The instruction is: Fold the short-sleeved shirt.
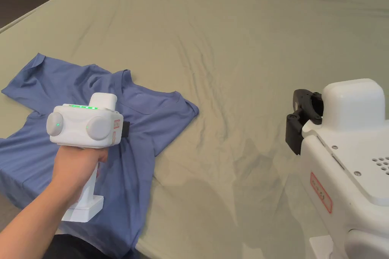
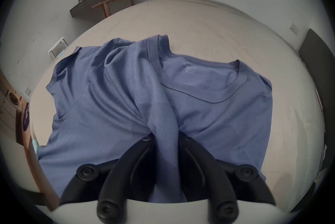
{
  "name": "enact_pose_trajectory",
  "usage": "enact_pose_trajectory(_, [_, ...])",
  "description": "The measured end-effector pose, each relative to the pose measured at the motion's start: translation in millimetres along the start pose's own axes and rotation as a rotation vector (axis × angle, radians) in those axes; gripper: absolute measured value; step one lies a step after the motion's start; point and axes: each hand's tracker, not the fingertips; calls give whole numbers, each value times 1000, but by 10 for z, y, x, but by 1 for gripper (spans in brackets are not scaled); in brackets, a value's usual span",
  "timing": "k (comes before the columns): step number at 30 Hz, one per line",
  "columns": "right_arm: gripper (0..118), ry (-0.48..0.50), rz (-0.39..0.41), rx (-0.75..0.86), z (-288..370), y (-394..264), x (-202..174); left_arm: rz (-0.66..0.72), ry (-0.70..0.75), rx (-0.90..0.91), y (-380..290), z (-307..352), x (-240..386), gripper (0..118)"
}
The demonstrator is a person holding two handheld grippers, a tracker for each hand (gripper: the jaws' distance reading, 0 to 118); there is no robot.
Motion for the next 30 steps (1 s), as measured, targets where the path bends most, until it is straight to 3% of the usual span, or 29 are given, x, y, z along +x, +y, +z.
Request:
enact_pose_trajectory(4, [1,-3,-6,24,187,34,61,35,-23,112,-162,193,-136,7])
enact_pose_trajectory(16, [1,-69,-48,103,767,135,282,32,-87,500,-2,1522,-104,4])
enact_pose_trajectory(27, [1,-123,-85,198,1305,205,480,-208,-95,886,539,3039,495,4])
enact_pose_trajectory(30, [1,-144,-108,215,1432,189,599,-235,-172,951,764,3424,741,4])
